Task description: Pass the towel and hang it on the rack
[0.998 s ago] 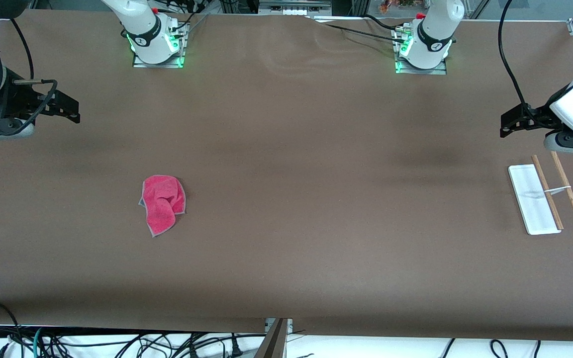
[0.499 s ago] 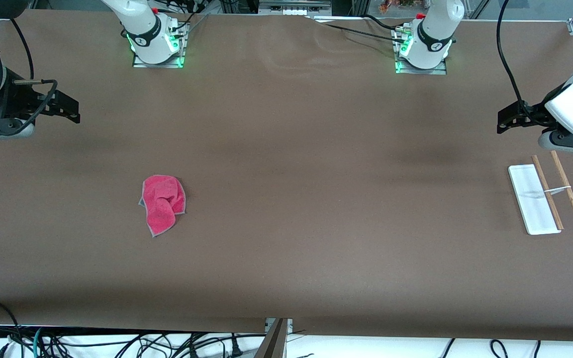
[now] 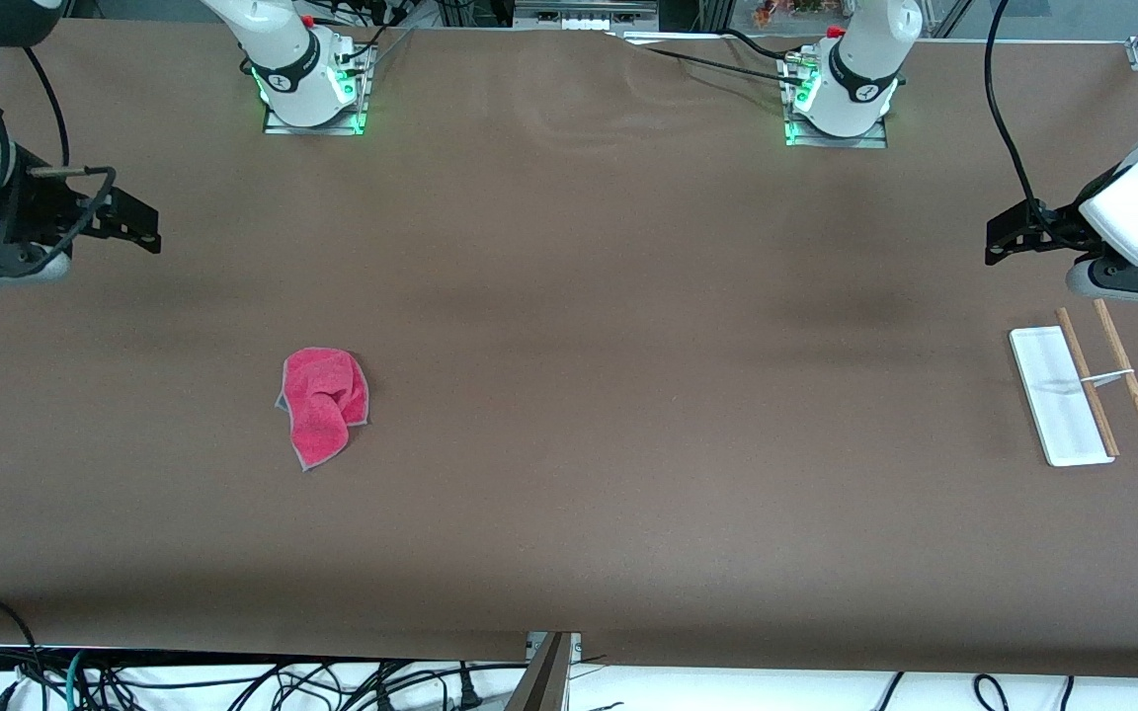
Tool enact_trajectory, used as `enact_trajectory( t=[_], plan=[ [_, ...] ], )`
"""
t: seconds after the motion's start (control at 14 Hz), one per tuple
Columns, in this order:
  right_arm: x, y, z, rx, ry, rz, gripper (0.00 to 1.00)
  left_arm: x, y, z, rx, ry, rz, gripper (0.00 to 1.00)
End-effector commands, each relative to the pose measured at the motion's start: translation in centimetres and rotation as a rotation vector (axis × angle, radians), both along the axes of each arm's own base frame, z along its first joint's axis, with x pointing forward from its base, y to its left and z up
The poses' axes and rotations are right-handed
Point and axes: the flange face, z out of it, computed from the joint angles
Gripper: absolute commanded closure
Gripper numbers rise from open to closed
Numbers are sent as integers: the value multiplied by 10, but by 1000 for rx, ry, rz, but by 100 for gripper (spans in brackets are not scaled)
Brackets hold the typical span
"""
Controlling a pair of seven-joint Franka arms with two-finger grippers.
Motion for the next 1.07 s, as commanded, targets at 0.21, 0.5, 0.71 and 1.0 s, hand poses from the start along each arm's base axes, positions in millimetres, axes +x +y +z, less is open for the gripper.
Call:
enact_trajectory(
  t=[0.21,0.5,0.71,1.0],
  plan=[
    [46,-1,-68,20,21,5,0,-5,6,2,21,8,-8,0],
    [88,21,-141,51,-45,48,0,-5,7,2,21,6,-7,0],
    [115,36,-201,76,-105,206,0,-5,6,2,21,6,-8,0],
    [141,47,-259,80,-240,409,0,-5,6,2,21,6,-8,0]
  ],
)
